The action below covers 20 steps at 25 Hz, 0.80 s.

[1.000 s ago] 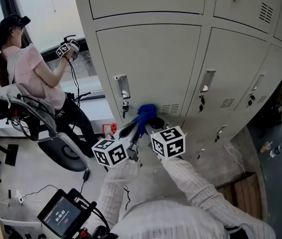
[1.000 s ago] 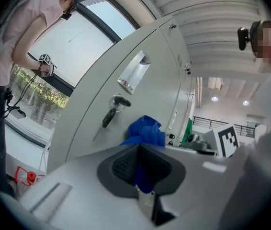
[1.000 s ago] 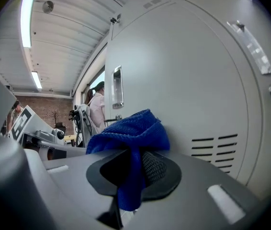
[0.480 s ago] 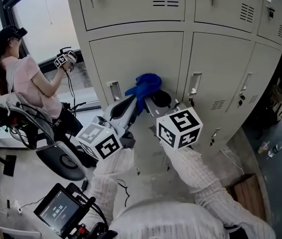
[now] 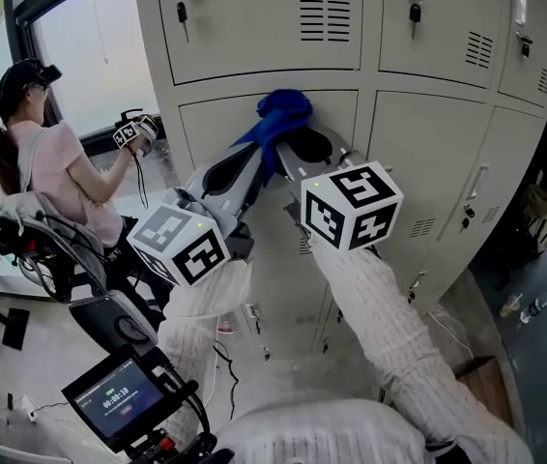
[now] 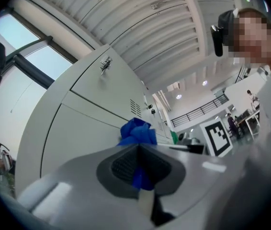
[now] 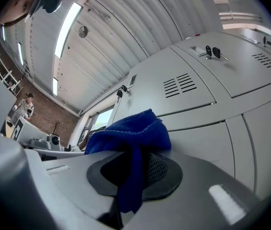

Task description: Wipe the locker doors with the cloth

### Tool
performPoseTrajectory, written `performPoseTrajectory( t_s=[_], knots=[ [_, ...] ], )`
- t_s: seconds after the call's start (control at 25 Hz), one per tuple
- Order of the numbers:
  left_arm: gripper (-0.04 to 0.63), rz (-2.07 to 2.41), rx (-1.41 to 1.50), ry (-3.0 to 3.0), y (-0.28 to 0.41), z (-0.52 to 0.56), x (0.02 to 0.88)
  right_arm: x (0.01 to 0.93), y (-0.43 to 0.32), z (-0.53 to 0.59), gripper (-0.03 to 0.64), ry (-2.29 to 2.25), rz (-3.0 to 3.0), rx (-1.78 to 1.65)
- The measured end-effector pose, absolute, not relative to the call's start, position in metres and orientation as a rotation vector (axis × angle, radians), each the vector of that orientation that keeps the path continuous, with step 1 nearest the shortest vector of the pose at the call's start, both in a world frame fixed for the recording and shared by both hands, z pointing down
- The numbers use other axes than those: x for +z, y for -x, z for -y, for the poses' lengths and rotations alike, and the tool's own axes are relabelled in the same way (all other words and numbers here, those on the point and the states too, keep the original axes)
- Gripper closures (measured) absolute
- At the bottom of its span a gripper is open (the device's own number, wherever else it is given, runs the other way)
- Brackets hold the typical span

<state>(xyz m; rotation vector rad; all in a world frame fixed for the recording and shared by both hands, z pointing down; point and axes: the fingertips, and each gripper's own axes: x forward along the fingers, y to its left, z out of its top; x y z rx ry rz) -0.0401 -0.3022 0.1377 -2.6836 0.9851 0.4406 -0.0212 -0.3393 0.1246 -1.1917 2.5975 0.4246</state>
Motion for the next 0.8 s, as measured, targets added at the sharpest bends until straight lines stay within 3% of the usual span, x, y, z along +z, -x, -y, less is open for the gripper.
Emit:
performPoseTrajectory(
  t_s=[0.8],
  knots=[
    [0.597, -1.050, 0.389, 2.683, 0.052, 0.311, 0.158, 0.145, 0.028, 0.340, 0.570, 1.195, -2.600, 0.436]
  ],
)
